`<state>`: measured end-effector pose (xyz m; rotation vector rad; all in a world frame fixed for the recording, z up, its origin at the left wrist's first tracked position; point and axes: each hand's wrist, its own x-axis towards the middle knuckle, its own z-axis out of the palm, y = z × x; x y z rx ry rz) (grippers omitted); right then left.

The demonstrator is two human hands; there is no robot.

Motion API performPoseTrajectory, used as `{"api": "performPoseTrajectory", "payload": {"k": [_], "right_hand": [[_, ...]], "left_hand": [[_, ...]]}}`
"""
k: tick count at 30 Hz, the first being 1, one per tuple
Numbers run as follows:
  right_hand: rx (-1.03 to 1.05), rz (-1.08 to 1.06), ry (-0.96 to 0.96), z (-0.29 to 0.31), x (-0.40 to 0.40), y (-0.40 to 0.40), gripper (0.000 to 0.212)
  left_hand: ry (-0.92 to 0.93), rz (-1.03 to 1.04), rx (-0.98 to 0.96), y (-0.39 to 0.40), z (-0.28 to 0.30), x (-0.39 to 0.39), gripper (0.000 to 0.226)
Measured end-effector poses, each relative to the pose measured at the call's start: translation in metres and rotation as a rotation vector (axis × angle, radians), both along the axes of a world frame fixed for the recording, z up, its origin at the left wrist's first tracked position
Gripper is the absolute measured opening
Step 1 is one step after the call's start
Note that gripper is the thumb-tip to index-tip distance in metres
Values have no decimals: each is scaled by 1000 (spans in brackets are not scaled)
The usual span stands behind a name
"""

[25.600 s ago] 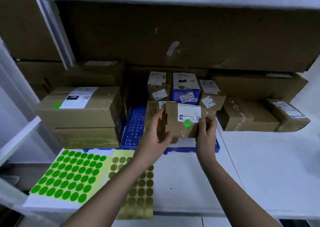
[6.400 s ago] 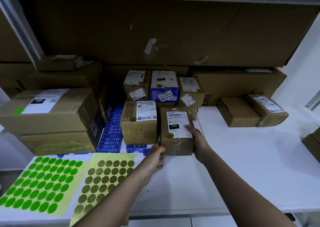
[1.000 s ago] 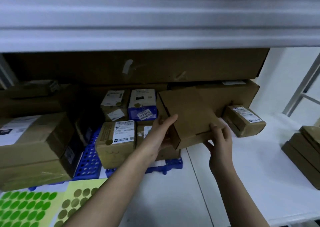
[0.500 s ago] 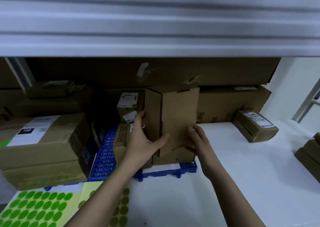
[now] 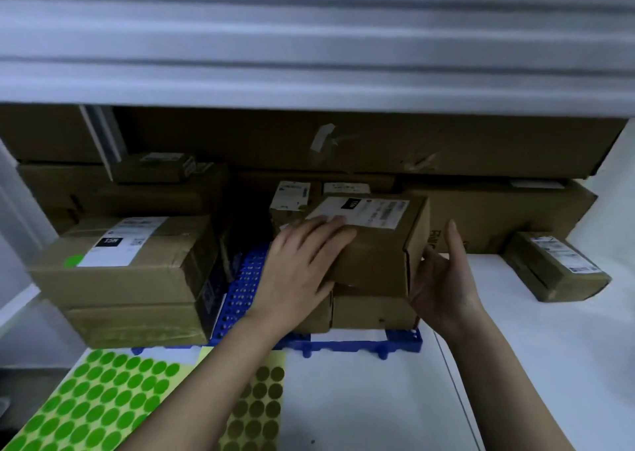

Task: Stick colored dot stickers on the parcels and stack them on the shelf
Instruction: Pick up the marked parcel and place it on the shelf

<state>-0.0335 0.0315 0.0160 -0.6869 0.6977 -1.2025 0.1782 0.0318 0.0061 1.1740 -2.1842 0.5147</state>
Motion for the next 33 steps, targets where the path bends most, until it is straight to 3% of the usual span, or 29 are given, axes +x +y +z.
{"api": "performPoseTrajectory", "payload": {"k": [3,6,9,12,16,21,24,26,29,33], "right_hand": [[-8,-24,79,-3,-3,-7,64],[-20,-38,194,-10,-8,-12,59],[-75,-16,297,-18,-7,-13,56],[-100,-60,360,-22,-6,-14,63],[-109,-73,443,-13,-20,-19,55],[-95,79,545,15,-38,-29,43],[-107,200,673,31,-39,-36,38],[-166,265,739,40,-36,-40,35],[-232,366,738,51,-32,-45,39],[-338,422,894,57,-19,-55,58]], "left_hand": [[-57,-31,-164,-3,-11,8,66],[-122,-45,-281,-6,-22,12,65],[-157,-21,-314,-6,-30,13,81],[-213,-26,-230,-4,-33,15,95],[-137,-172,-10,6,-29,17,85],[474,-101,249,5,5,10,60],[707,-113,602,-2,29,3,47],[736,-156,921,-4,41,5,45],[748,-192,1305,0,51,12,61],[790,-126,1288,5,37,5,70]]}}
